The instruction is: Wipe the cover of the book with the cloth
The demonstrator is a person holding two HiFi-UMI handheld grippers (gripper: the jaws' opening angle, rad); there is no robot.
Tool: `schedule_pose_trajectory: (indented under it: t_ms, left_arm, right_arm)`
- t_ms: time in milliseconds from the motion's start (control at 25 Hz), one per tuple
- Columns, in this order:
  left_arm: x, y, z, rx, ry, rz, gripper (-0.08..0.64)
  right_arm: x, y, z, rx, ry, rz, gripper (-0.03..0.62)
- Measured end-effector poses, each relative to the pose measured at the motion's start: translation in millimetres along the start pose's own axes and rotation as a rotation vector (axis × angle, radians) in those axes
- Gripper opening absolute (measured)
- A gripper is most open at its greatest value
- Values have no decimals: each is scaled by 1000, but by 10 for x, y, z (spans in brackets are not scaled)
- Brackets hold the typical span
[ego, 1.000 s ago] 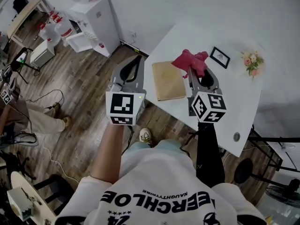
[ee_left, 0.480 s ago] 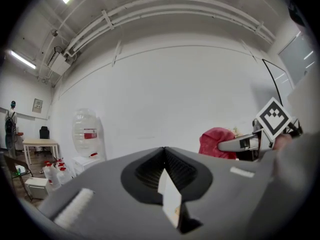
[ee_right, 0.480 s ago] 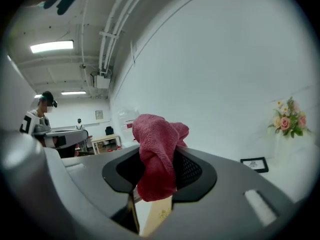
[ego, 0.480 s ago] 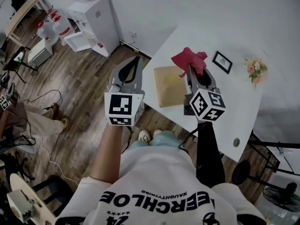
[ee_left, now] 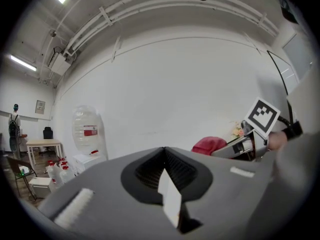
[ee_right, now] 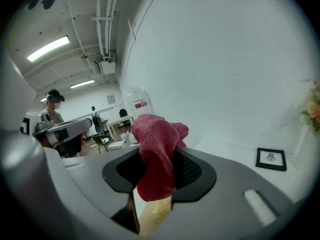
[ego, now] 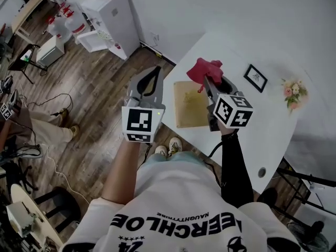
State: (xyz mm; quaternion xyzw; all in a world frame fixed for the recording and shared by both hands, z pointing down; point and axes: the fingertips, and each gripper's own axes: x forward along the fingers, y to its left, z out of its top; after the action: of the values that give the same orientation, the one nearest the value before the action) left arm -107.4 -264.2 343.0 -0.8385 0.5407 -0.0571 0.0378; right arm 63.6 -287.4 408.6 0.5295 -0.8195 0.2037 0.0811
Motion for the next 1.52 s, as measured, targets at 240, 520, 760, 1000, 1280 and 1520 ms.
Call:
schedule_pose_trajectory:
  t_ms: [240,520,760,1000,1280,1520]
  left_arm:
    - [130,-52,-148,14,27,32,55]
    - [166,-107,-326,0,63,47,55]
    - [241,-123,-449,20,97,34,55]
    - [225,22,-588,7,133,62,55]
    - [208,94,-572,4,133,69,55]
    - [281,35,-583,2,126,45,55]
  right_arm:
    - [326,8,-244,-20,155,80,144]
    - [596,38,-616,18,299,120,144]
    - [866,127,-1023,24,431,145,144]
    - [1108,148,-1560,42,594,141,144]
    - [1134,161,-1916,21,671,129,146]
    - [1069,-160,-1873,43,653,51,146]
